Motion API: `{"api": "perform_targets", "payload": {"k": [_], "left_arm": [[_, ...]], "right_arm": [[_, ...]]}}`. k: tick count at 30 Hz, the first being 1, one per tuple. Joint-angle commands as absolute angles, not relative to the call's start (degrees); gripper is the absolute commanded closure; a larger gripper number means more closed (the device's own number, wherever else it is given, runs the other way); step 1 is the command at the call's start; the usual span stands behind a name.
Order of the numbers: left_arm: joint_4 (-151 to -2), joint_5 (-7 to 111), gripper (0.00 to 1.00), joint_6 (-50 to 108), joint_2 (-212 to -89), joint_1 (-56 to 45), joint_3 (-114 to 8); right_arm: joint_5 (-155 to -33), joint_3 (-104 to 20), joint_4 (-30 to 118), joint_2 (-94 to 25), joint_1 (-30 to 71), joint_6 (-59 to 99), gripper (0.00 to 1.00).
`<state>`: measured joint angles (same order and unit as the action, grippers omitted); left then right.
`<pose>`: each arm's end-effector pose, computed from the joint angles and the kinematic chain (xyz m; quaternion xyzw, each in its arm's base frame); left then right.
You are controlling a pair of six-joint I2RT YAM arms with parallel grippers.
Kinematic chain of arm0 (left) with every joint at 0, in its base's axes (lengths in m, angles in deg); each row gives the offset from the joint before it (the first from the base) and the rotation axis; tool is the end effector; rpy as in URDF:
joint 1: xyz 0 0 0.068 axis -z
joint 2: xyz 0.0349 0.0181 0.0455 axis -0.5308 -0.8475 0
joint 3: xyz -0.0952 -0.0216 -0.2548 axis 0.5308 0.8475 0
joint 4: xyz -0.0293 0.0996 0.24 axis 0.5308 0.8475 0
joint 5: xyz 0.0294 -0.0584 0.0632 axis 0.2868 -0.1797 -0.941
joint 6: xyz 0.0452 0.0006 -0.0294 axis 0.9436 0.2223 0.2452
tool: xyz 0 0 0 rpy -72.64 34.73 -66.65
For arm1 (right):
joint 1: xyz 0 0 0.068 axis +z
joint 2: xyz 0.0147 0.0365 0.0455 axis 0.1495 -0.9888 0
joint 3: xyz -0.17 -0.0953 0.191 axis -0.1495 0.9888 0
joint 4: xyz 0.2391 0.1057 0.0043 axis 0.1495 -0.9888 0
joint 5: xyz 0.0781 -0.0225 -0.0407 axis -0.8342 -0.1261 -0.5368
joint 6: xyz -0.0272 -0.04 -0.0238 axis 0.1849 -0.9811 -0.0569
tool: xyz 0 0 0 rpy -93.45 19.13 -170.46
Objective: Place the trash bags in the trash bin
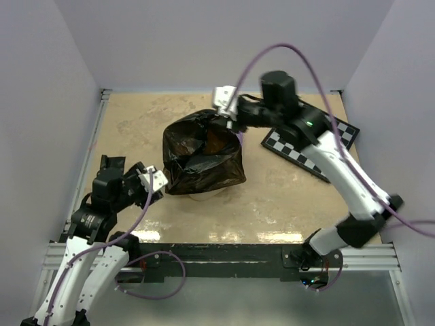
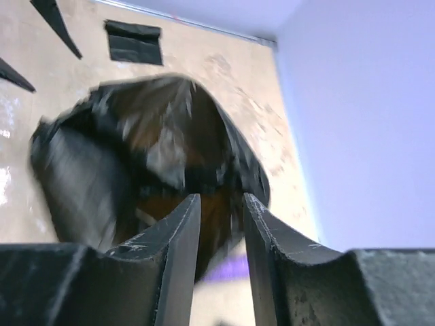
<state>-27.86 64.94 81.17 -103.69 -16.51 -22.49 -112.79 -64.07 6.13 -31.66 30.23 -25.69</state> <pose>0.0961 -0.0402 0.2954 0.4879 0.7207 -0.0566 0.4893 0.2048 0.1852 0.4761 -0.6020 0.5320 0.1865 0.5655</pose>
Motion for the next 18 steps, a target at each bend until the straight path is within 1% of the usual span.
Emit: {"api": "perform_targets", "payload": {"k": [1,3,4,8,13,18], "left_arm": [[-43.1,47.1,0.25,62.8,-101.9,-17.2,-21.5],[-45.0,46.6,0.24,61.8,-101.8,-19.7,-22.0],[-45.0,46.5,0.23,61.8,-101.6,-20.6,-22.3],[-44.9,44.1,0.23,63.2,-97.5,-22.7,-21.1],[-43.5,43.9,0.23,62.9,-94.1,-24.5,-19.6],[-43.8,44.7,0.23,62.7,-93.3,-25.6,-18.4]], "right_arm": [[-117.0,-77.9,-8.6,-50.2,35.6,-30.5,0.64],[-117.8,-81.6,-15.8,-55.7,36.8,-36.3,0.62],[-118.2,-81.6,-17.0,-57.8,37.3,-38.4,0.63],[-114.7,-75.2,-16.9,-59.0,38.6,-45.0,0.62],[-111.5,-75.4,-16.0,-65.6,39.7,-43.0,0.62],[-109.2,-72.6,-12.2,-68.8,39.7,-42.1,0.63]]}}
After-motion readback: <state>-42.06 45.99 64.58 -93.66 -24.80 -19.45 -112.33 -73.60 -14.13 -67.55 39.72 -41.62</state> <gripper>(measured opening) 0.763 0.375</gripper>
